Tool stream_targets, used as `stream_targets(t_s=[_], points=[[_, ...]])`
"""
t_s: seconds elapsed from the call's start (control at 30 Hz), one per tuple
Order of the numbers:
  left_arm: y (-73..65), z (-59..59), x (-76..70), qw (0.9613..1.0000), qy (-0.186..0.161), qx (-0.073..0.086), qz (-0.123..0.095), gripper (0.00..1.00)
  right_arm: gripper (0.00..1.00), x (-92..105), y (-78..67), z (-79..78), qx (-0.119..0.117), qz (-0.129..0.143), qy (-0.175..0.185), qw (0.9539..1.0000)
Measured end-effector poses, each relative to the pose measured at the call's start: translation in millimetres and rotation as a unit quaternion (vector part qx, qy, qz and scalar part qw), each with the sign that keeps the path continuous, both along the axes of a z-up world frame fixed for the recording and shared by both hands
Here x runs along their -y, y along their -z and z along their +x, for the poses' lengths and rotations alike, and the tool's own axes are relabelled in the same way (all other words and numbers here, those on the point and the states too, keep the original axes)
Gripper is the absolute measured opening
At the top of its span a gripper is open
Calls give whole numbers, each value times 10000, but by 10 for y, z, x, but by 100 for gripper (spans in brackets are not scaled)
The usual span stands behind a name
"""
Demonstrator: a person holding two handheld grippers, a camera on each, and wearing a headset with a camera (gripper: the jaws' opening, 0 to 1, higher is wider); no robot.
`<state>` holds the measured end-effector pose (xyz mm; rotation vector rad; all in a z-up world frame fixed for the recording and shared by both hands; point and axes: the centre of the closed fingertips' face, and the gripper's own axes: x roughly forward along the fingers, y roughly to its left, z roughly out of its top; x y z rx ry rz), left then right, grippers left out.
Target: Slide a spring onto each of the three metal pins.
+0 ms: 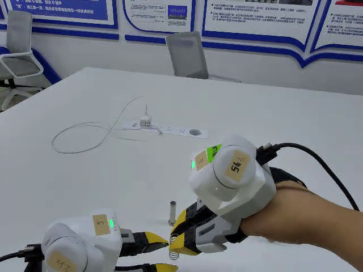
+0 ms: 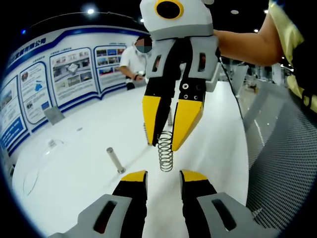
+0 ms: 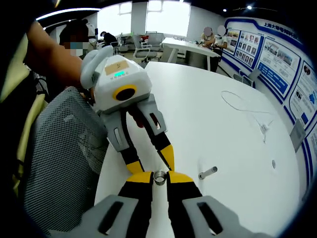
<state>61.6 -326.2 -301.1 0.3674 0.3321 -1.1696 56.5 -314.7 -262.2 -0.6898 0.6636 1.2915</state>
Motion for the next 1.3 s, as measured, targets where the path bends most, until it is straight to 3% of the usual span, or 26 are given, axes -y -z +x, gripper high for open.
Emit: stream_targets(t_s=[0.3,0.97,1.3], points=[[-16,69,-116,9995,-286,-69,-140,38,12,71,-127,195,107,102,241,9996],[-8,127,-180,9978,-571,-143,-300,52,12,123,-300,676,365,314,785,9958],[-9,150,-216,9968,-685,-175,-372,59,12,98,-249,912,349,455,1078,9925]])
